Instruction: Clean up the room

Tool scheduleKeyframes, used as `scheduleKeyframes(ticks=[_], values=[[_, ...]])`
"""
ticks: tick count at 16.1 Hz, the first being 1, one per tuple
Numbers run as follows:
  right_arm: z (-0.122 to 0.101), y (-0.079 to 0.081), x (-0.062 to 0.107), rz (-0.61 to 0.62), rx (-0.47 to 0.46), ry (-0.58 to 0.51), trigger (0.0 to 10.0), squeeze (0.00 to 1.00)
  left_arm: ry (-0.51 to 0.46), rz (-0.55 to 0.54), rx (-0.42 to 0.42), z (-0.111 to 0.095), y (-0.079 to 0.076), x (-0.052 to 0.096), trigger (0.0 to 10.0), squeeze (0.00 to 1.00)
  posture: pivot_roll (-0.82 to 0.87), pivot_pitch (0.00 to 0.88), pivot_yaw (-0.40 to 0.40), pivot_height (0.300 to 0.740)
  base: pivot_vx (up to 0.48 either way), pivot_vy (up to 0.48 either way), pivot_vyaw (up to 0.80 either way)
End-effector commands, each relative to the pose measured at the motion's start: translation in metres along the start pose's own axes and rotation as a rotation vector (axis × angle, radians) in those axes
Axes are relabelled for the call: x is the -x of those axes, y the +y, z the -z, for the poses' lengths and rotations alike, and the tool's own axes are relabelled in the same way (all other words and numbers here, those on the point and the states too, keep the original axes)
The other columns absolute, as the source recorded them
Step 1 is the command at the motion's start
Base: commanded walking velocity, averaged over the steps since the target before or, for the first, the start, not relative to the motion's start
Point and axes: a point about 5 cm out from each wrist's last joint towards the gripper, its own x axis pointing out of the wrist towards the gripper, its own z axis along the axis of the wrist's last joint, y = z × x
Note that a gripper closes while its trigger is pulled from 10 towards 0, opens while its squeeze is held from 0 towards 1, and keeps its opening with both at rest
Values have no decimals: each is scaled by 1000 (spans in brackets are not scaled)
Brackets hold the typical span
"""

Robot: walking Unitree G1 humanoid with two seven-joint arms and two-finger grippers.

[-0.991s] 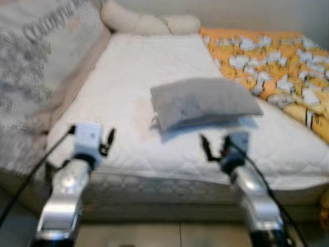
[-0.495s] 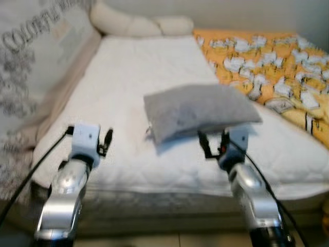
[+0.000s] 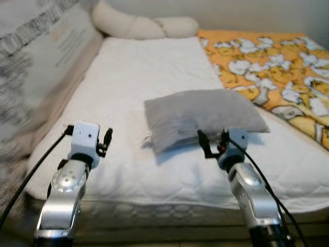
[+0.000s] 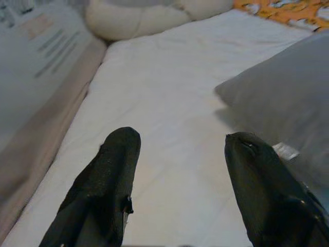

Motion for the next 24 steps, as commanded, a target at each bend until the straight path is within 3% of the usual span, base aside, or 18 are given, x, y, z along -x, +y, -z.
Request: scheduleKeyframes(ticks=[1, 11, 15, 16, 17, 19, 21, 22, 24], values=[[-2, -5, 0, 18, -5, -5, 10000, 0, -9, 22, -5, -3, -5, -2, 10000, 0, -1, 0, -11, 740, 322, 0, 0], [-1, -5, -2, 18, -6, 3, 10000, 0, -7, 23, -10, -4, -3, -3, 10000, 0, 4, 0, -9, 740, 314, 0, 0], [-1, -4, -1, -22, -5, 8, 10000, 0, -3, 33, -27, -4, -5, -3, 10000, 0, 10, 0, -11, 740, 0, 0, 0], [-1, -5, 0, -31, -19, 8, 10000, 659, -2, 42, -34, -4, -7, -2, 10000, 0, 8, 0, -9, 740, 0, 0, 0], [-1, -7, 1, -31, -40, 4, 10000, 1000, 0, 50, -39, -3, -8, 0, 10000, 0, 7, 0, -8, 740, 0, 0, 0], [1, -8, 3, -40, -95, 34, 10000, 1000, 8, 108, -58, -3, -11, 1, 10000, 0, 10, 0, -11, 740, 0, 0, 0], [5, -14, 2, 25, -206, 81, 10000, 1000, 16, 181, -84, -2, -14, 1, 10000, 0, 9, 0, -11, 740, 0, 0, 0], [12, -18, 2, 65, -327, 173, 10000, 1000, 23, 268, -110, -3, -17, 0, 10000, 0, 11, 0, -12, 740, 0, 0, 0], [25, -20, 4, 74, -459, 291, 10000, 1000, 32, 382, -150, -2, -21, 3, 10000, 0, 9, 0, -9, 740, 0, 0, 0]])
